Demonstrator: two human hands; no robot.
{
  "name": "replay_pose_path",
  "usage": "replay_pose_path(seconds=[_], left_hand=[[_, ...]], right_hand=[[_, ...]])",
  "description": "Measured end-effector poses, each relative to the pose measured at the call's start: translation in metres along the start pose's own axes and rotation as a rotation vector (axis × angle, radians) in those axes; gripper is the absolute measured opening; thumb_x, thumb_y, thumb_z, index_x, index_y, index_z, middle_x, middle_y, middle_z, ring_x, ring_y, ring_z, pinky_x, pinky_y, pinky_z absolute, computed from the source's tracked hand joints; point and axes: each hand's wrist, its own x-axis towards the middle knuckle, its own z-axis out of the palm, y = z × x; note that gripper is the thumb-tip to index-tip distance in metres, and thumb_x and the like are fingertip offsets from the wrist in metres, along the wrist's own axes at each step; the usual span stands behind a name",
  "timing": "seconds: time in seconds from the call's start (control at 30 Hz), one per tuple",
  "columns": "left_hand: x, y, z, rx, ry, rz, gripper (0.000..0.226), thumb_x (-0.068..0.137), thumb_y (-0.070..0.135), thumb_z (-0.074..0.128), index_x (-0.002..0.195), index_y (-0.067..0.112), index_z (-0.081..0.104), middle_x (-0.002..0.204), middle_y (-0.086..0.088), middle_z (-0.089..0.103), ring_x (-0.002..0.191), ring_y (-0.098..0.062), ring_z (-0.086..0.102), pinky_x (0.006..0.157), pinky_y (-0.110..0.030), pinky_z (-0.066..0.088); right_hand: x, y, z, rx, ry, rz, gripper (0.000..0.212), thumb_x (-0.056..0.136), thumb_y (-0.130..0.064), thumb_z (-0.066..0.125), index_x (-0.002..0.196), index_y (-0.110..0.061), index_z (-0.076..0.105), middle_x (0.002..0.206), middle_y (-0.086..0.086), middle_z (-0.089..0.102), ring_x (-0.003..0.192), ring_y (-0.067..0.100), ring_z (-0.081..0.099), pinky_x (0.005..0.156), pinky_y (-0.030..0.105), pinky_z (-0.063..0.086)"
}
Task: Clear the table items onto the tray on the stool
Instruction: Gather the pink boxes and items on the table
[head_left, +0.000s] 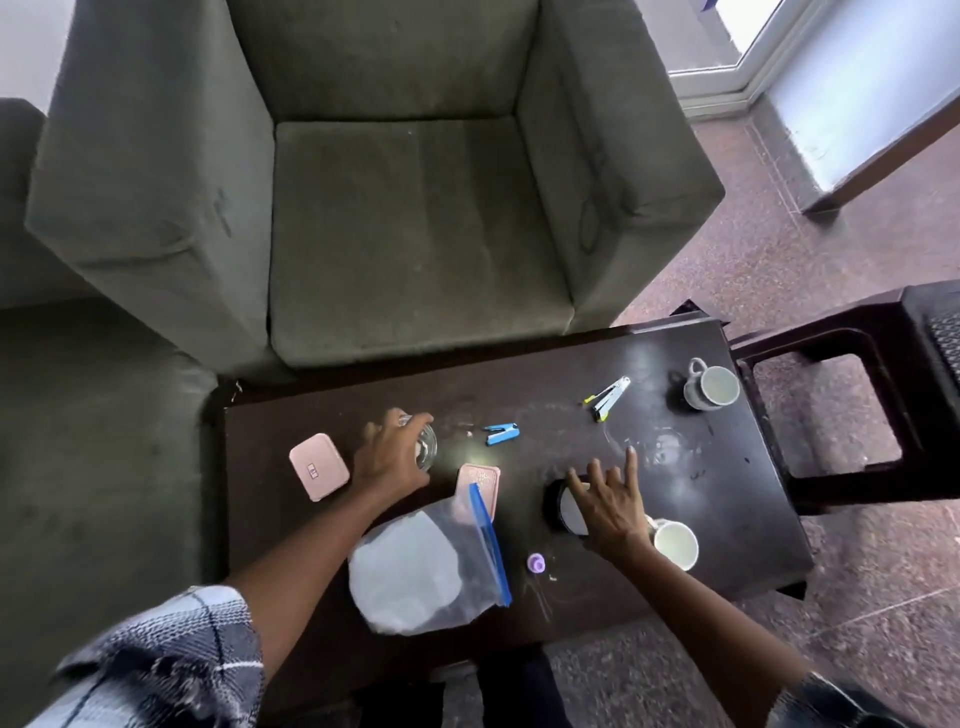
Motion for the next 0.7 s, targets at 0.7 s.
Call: replay_pose_path(seconds=[0.7], left_hand=[[0.086, 0.041, 0.002, 0.068, -0.047, 0.023, 0.071, 0.074, 0.016, 0.069, 0.134, 0.036, 0.036, 0.139, 0.0, 0.029, 0.124, -0.031, 0.033, 0.09, -0.04, 0.046]], right_hand=[[0.133, -0.013, -0.111, 0.434, 0.152, 0.057, 0.099, 0.061, -0.061, 0.067, 0.14, -0.013, 0.029, 0.132, 0.013, 0.047, 0.123, 0.032, 0.046, 0.113, 0.058, 0.01]])
